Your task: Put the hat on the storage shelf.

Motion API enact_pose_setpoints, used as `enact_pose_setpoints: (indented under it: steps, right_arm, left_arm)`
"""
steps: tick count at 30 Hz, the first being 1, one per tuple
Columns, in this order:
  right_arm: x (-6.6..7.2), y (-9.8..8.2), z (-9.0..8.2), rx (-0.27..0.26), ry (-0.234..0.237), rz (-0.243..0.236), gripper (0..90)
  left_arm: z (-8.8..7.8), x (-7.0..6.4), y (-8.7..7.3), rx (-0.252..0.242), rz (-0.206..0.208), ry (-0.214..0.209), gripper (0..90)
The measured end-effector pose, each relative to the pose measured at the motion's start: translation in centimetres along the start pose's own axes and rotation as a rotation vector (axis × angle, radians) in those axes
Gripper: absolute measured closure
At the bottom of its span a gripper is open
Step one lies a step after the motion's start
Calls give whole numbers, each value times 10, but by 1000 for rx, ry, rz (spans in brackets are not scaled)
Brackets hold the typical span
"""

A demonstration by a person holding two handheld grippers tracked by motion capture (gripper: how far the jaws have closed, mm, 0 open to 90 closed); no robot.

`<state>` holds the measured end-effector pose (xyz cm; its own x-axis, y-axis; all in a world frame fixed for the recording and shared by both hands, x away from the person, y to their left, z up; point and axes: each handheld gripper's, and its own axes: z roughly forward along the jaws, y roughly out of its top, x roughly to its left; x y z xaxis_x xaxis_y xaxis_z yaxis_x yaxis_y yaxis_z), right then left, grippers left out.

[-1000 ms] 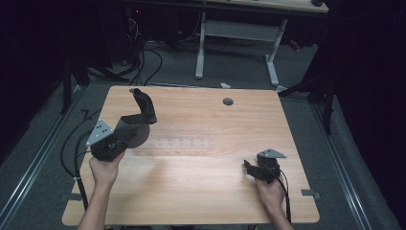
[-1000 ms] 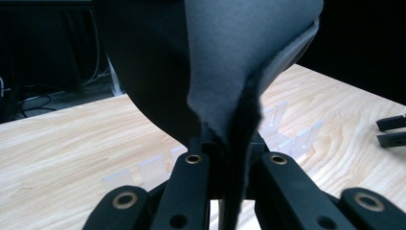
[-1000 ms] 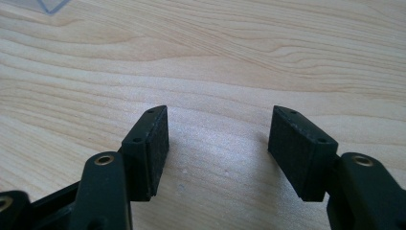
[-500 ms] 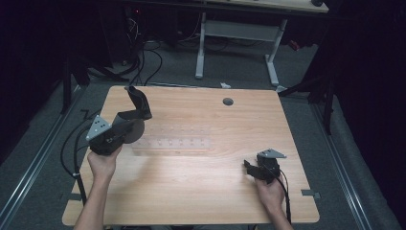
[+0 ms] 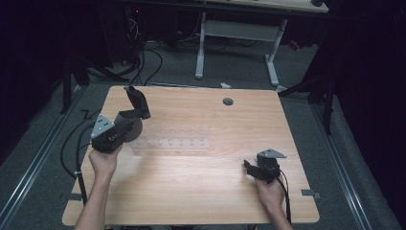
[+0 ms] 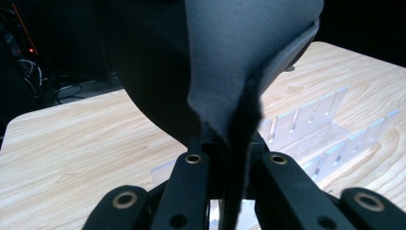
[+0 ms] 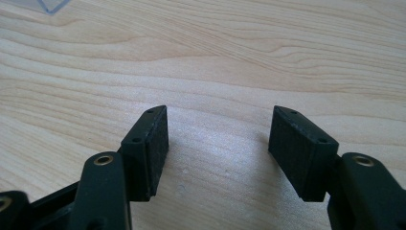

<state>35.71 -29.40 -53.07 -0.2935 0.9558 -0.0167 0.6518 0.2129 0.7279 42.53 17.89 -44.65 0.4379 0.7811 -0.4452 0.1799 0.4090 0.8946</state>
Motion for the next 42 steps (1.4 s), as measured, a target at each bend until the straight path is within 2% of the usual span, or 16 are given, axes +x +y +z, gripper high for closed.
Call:
enact_pose_setpoints:
  steps: [16,28,35,42]
  right_arm:
    - [0,0,0,0,1,-1,391]
    - [0,0,0,0,1,0,391]
    - [0,0,0,1,1,-1,390]
    - [0,0,0,1,2,-1,388]
  left_arm:
    - [3,1,-1,-16,8,29,860]
    - [7,1,-4,-5,9,53,859]
    - [8,-1,-6,-14,11,57,858]
    - [4,-2,-9,-38,-6,58,858]
